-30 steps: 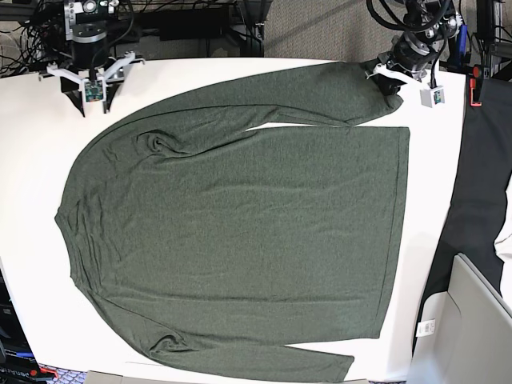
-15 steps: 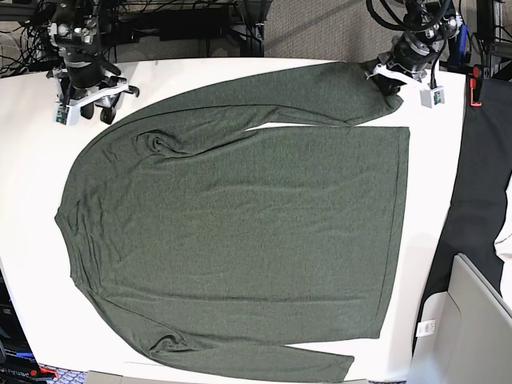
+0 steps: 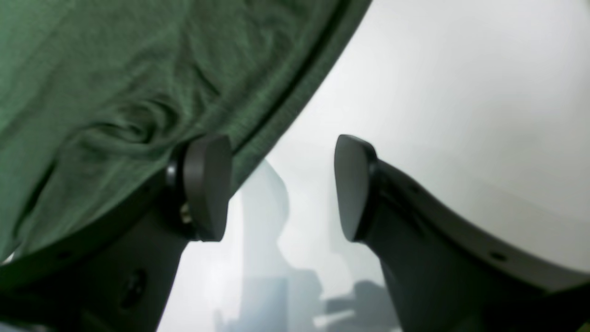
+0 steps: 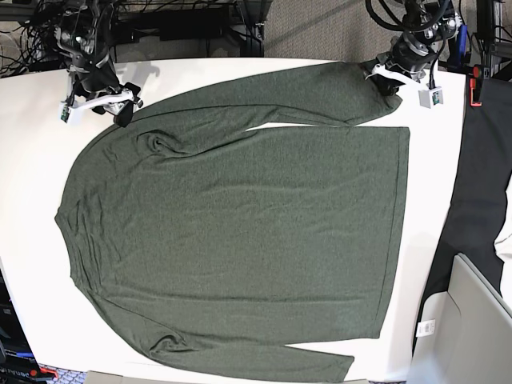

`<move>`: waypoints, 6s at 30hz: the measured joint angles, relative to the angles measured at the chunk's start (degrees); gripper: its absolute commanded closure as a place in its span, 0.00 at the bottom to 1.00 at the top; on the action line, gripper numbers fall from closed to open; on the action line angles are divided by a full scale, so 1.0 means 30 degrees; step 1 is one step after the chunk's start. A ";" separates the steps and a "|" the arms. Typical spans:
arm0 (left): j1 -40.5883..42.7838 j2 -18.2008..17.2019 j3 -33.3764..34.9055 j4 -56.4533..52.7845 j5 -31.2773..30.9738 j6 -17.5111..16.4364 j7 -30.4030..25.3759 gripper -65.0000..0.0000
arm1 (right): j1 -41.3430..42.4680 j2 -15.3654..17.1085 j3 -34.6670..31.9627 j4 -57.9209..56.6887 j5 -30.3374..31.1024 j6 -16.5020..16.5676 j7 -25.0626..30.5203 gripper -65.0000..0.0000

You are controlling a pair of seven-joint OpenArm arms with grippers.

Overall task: Fold the T-shirt properly
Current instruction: 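Lower the right gripper to the other shoulder corner and grasp it, then pull both held shoulder corners apart to stretch the shirt taut, then drag the held shoulder corners along the table to straighten the shirt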

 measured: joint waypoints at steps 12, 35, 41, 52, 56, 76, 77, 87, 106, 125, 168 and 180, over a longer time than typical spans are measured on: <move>-0.0007 0.0000 -0.0022 0.0000 0.0000 -0.0007 -0.0007 1.00 | 0.1778 0.0044 0.0080 -0.2616 0.1625 0.0590 0.1428 0.52; 0.0095 -0.0007 -0.0022 0.0000 0.0000 0.0000 -0.0015 1.00 | 0.1129 -0.0160 0.2637 -0.0576 0.2892 0.4736 -0.2324 0.97; 0.0226 -0.0102 -0.0022 0.0707 -0.0007 -0.0007 -0.0007 1.00 | 0.0015 0.0372 0.3293 0.1479 0.3257 0.5603 -0.2397 0.97; 0.0525 -0.0546 0.0015 0.1122 0.0000 -0.0051 -0.0015 1.00 | 0.0007 0.0393 0.4087 0.0656 0.3118 0.3920 -0.2419 0.55; 0.0495 -0.0532 0.0022 0.1122 -0.0007 -0.0066 -0.0015 1.00 | 0.0226 0.0138 0.4080 -0.0306 0.4444 0.2594 -0.2375 0.53; 0.0517 -0.0539 0.0015 0.1122 0.0000 -0.0058 -0.0007 1.00 | 0.4393 -0.0554 0.4211 -0.6098 0.6936 0.3424 -0.1086 0.53; 0.0503 -0.0532 0.0015 0.1122 0.0000 -0.0066 -0.0007 1.00 | 0.4590 -0.0568 0.4218 -0.6229 0.6878 0.3424 -0.1086 0.53; 0.0474 -0.0539 0.0015 0.1122 0.0000 -0.0058 -0.0007 1.00 | 0.5275 -0.0605 0.4226 -0.6506 0.6025 0.3286 -0.1319 0.88; 0.0481 -0.0532 0.0015 0.1115 -0.0007 -0.0058 -0.0007 1.00 | 0.2200 -0.0838 0.4415 -0.1508 0.6033 0.6448 -0.2390 0.99; 0.1566 -0.1406 -0.0022 0.2499 -0.0131 -0.0066 -0.0044 1.00 | -0.1362 0.0211 0.8750 0.1275 0.8983 0.6528 -0.3592 0.99; -0.4612 -0.1632 0.3395 -0.1515 0.0015 -0.0044 -0.2178 0.97 | 0.5829 -0.0211 0.7657 -0.1297 0.2382 0.6513 -0.2375 0.99; -0.4714 -0.1705 0.3402 -0.2186 0.0007 -0.0015 -0.2171 0.68 | 0.5814 -0.0539 0.7504 -0.1268 0.1858 0.6317 -0.2244 0.73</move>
